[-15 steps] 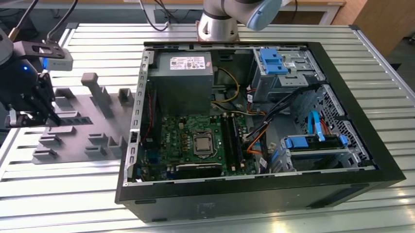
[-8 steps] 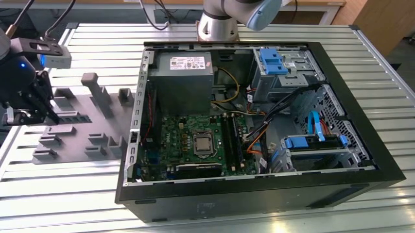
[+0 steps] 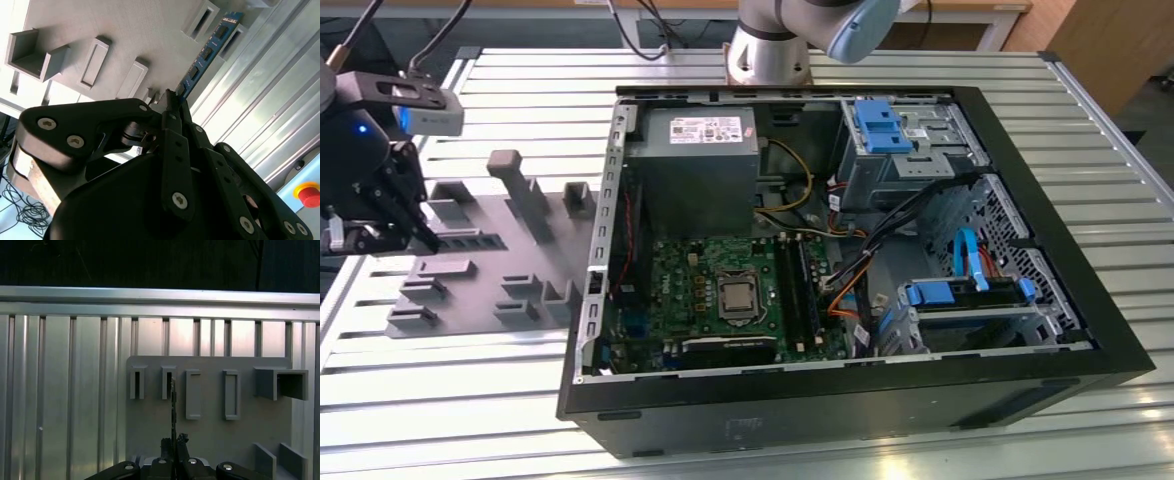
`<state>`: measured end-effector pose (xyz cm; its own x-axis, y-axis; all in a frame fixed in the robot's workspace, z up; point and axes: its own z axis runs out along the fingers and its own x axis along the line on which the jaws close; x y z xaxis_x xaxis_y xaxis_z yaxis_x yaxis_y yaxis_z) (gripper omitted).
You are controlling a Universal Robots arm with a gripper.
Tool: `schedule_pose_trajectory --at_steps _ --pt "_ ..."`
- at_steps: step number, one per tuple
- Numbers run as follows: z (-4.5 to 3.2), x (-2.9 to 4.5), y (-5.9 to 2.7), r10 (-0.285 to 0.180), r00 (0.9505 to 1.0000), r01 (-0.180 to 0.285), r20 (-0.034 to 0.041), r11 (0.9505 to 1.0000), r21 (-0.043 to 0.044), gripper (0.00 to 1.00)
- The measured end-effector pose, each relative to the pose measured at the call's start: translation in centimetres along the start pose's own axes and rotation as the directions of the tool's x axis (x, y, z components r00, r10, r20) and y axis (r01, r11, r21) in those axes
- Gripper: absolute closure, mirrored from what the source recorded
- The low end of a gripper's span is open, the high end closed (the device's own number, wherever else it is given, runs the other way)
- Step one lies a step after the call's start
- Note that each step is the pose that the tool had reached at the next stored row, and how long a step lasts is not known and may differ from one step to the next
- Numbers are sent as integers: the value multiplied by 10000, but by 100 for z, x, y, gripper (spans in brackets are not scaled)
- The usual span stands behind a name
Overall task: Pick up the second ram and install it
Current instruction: 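Pick up the second ram and move it above second insertion slot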
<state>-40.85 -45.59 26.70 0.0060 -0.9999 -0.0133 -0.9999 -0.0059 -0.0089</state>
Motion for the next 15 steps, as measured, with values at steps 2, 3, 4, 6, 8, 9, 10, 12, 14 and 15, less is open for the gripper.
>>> schedule_pose_trajectory --at_steps 2,3,4,6,8,9,10,12,14,15 --pt "-9 0 0 0 10000 0 1 10000 2 86" --pt "-16 0 0 0 10000 0 -1 10000 0 86" --pt "-23 0 0 -1 10000 1 -1 10000 -1 86" --pt "-35 0 0 0 10000 0 0 10000 0 86" --pt "-55 -1 -1 0 10000 0 0 10000 0 86" --pt "-61 -1 -1 0 10000 0 -1 10000 0 86" --pt "-67 -1 -1 -1 10000 1 -1 10000 0 86" --pt "-80 -1 -1 -1 10000 1 -1 10000 0 86" --pt "-99 -1 -1 0 10000 0 0 10000 0 86" --pt "-107 -2 -1 0 10000 0 0 10000 0 86"
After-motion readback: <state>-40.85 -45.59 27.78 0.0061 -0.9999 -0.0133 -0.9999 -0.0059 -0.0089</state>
